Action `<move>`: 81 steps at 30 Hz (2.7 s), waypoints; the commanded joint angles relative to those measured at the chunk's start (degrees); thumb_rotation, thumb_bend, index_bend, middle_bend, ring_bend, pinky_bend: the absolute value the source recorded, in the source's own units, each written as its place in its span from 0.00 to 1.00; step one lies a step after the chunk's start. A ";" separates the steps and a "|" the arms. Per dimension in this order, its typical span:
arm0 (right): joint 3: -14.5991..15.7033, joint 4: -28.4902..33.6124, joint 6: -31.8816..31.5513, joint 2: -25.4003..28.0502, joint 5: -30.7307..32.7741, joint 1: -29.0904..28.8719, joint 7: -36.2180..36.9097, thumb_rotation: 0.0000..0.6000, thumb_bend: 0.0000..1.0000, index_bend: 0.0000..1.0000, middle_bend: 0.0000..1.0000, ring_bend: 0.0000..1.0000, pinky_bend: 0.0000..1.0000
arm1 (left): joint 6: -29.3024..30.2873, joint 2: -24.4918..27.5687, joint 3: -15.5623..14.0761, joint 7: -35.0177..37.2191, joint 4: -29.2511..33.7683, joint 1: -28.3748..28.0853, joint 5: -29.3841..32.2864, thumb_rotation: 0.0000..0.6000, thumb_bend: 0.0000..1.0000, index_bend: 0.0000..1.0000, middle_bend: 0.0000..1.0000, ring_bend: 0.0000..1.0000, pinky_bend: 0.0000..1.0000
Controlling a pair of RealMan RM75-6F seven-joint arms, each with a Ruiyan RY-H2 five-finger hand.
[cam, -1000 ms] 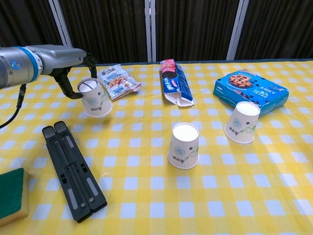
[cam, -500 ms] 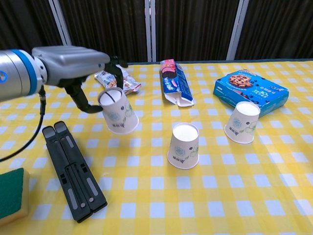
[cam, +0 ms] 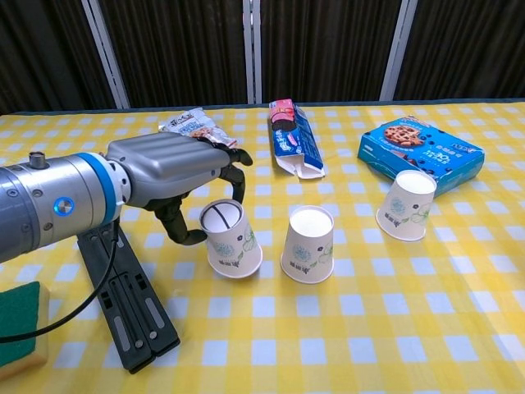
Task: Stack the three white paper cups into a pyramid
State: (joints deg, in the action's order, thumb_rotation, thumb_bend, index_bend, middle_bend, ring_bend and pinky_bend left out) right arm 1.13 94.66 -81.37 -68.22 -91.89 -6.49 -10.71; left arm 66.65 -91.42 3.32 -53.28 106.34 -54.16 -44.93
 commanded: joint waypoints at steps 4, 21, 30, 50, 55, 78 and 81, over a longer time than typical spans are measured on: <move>-0.06 0.19 -0.11 0.23 0.08 0.07 0.19 1.00 0.07 0.10 0.00 0.00 0.00 | -0.16 -1.77 0.31 -1.04 -1.23 -0.65 1.48 1.00 0.43 0.43 0.00 0.00 0.00; -0.08 0.12 0.30 0.22 0.40 0.01 0.06 1.00 0.07 0.10 0.00 0.00 0.00 | 0.96 -6.40 1.45 0.16 -4.65 -0.66 0.44 1.00 0.42 0.38 0.00 0.00 0.00; -0.05 0.28 0.57 0.28 0.61 0.00 -0.18 1.00 0.07 0.10 0.00 0.00 0.00 | 1.88 -6.39 0.84 -0.64 -5.00 -0.07 -0.20 1.00 0.34 0.08 0.00 0.00 0.00; -0.49 0.03 0.57 -0.23 1.07 -0.10 -0.57 1.00 0.07 0.10 0.00 0.00 0.00 | 11.60 3.83 -6.36 10.88 1.60 10.56 -16.26 1.00 0.28 0.00 0.00 0.00 0.00; -0.61 -0.44 1.27 -0.95 1.57 -0.37 -1.52 1.00 0.07 0.10 0.00 0.00 0.00 | 19.95 9.16 -11.21 14.34 2.65 16.83 -24.64 1.00 0.23 0.00 0.00 0.00 0.00; -9.42 4.68 17.45 -11.58 13.94 -14.18 -18.50 1.00 0.11 0.11 0.00 0.00 0.00 | 36.10 22.10 -19.42 38.86 -10.58 37.79 -44.44 1.00 0.21 0.00 0.00 0.00 0.00; -11.00 4.47 18.82 -14.12 17.28 -16.50 -22.14 1.00 0.11 0.11 0.00 0.00 0.00 | 35.10 22.53 -18.46 39.32 -10.57 38.39 -44.97 1.00 0.22 0.00 0.00 0.00 0.00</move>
State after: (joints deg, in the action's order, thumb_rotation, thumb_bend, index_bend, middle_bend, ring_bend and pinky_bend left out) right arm -8.23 98.93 -64.20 -80.09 -77.02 -20.82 -30.19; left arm 101.91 -69.04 -15.32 -14.12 95.78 -15.94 -89.76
